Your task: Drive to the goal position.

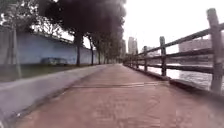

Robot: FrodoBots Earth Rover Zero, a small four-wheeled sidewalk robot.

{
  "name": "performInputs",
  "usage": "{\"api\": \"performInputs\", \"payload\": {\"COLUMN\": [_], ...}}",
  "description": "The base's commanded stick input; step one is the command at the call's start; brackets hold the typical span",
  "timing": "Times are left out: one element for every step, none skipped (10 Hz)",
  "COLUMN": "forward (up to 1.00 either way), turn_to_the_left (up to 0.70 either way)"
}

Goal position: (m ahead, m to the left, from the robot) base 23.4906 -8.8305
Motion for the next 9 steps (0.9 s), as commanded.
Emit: {"api": "performInputs", "payload": {"forward": [1.0,1.0,1.0,1.0,1.0,1.0,1.0,1.0,1.0], "turn_to_the_left": [0.0,0.0,0.0,0.0,0.0,0.0,0.0,0.0,0.0]}}
